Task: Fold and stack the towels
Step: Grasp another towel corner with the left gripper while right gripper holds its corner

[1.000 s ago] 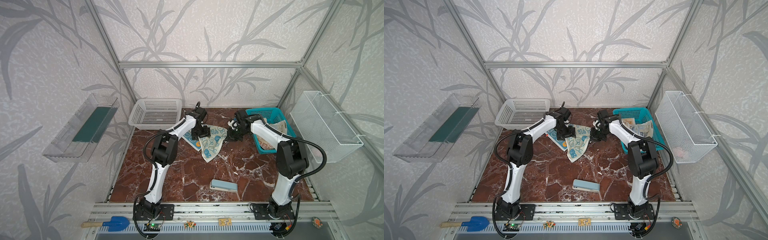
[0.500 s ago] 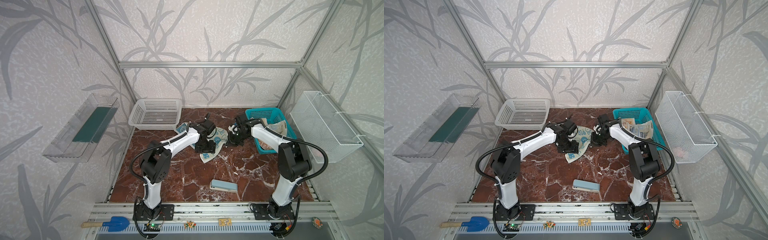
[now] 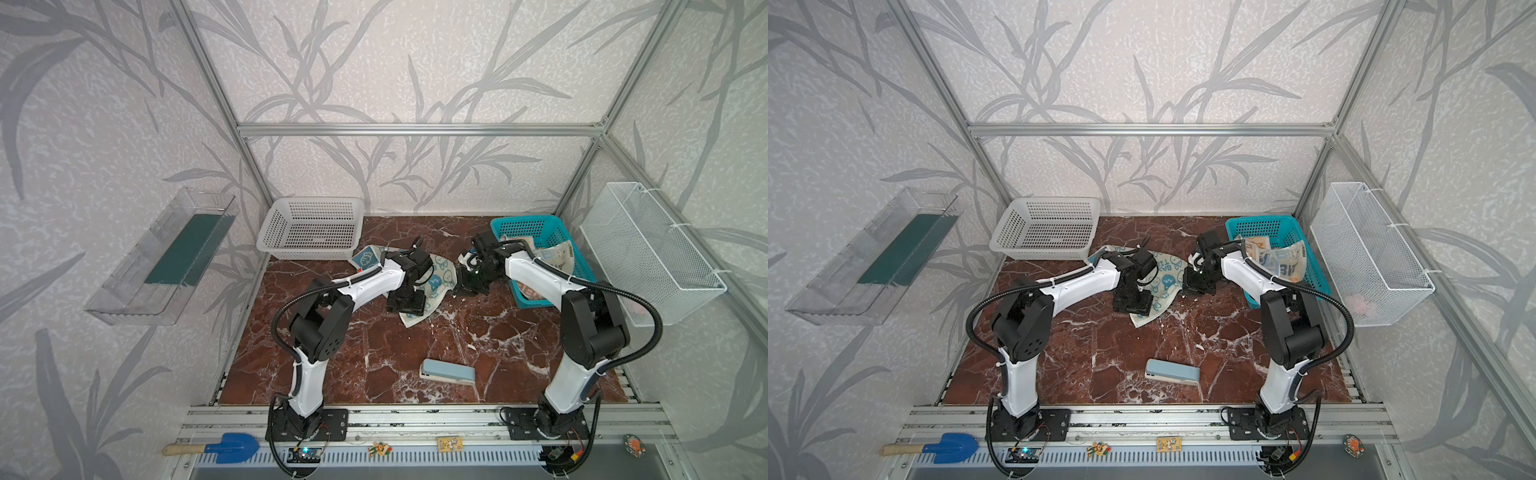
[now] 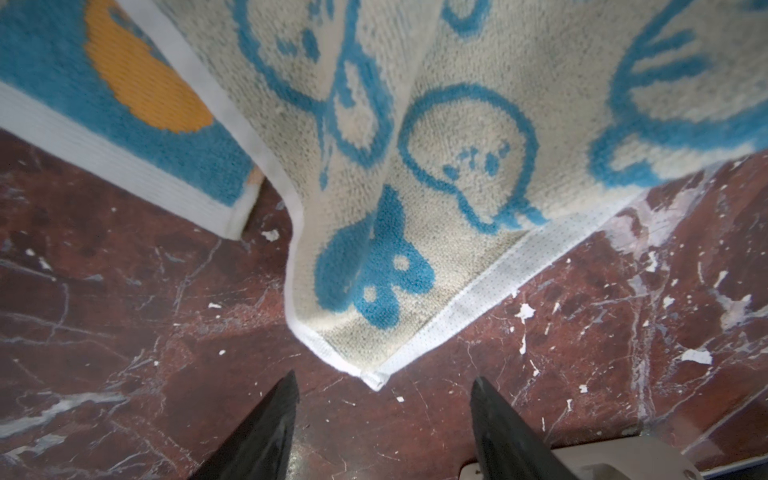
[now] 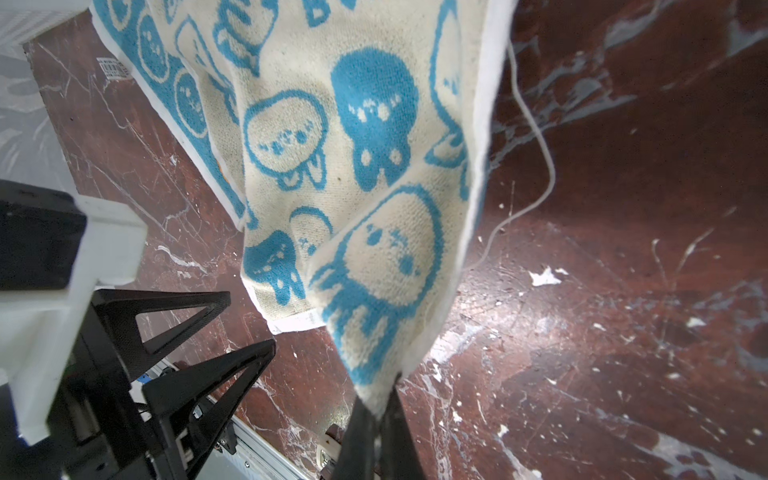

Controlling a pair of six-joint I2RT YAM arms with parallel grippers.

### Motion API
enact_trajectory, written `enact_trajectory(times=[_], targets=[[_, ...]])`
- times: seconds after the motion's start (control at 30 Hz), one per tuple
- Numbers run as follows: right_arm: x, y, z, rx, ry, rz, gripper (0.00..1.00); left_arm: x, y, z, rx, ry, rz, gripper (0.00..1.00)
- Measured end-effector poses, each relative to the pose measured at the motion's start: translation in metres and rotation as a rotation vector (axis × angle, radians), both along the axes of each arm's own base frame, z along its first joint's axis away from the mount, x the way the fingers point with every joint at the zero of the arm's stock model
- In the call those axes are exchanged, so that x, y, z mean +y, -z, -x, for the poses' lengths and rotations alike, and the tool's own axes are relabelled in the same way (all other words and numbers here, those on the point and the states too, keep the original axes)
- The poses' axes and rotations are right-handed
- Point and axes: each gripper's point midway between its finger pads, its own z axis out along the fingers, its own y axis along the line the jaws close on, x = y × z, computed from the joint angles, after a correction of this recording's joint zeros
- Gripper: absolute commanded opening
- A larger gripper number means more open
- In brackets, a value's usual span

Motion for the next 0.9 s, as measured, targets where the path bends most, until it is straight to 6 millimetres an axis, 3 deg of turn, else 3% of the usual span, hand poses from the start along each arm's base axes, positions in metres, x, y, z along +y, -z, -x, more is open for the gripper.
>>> enact_trajectory(times=[0.17,0.9], targets=[[0.000,0.002,0.000,-0.001,0.000,-0.001,0.00,0.003,0.008,0.012,0.022,0.020,-0.031,0.63],[-0.002,0.007,0.009,0.008,0.002,-0.001,0.00,0.021,0.033,0.020,0.031,0.032,-0.149,0.42]])
